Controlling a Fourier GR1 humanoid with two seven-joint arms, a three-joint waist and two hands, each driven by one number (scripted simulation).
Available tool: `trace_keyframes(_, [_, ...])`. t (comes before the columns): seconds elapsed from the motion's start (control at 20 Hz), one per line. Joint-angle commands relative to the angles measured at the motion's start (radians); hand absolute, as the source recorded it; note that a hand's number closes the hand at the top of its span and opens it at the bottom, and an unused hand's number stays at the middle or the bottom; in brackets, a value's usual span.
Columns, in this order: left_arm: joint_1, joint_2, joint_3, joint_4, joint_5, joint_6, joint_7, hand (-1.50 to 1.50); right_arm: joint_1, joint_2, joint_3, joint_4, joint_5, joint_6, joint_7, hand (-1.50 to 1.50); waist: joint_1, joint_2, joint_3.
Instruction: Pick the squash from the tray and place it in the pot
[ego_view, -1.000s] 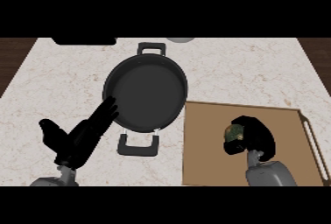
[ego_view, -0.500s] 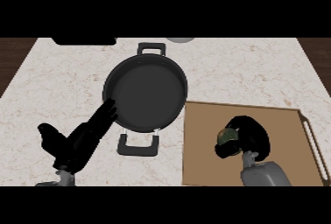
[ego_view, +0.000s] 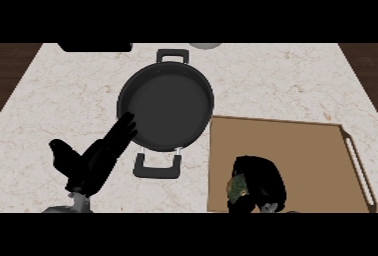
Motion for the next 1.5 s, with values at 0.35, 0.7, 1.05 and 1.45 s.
trace_keyframes(0.35, [0.017, -0.017, 0.002, 0.018, -0.015, -0.018, -0.026, 0.00, 0.064, -0.089, 0.069, -0.447, 0.204, 0.030, 0.140, 1.50, -0.011, -0.003, 0.000])
trace_keyframes(0.7, [-0.001, -0.039, -0.015, -0.016, -0.029, 0.006, 0.014, 0.00, -0.058, -0.058, 0.036, -0.759, 0.159, 0.169, 0.177, 1.50, -0.004, -0.002, 0.000])
trace_keyframes(1.05, [-0.034, -0.027, 0.009, 0.009, -0.029, -0.006, 0.024, 0.00, -0.414, 0.118, -0.007, -0.736, 0.025, 0.315, 0.339, 1.50, 0.013, 0.002, -0.001])
trace_keyframes(1.45, [0.006, -0.014, 0.037, -0.012, -0.007, -0.037, 0.019, 0.00, -0.758, 0.122, -0.207, -0.378, -0.129, 0.200, 0.349, 1.50, 0.018, 0.003, 0.000])
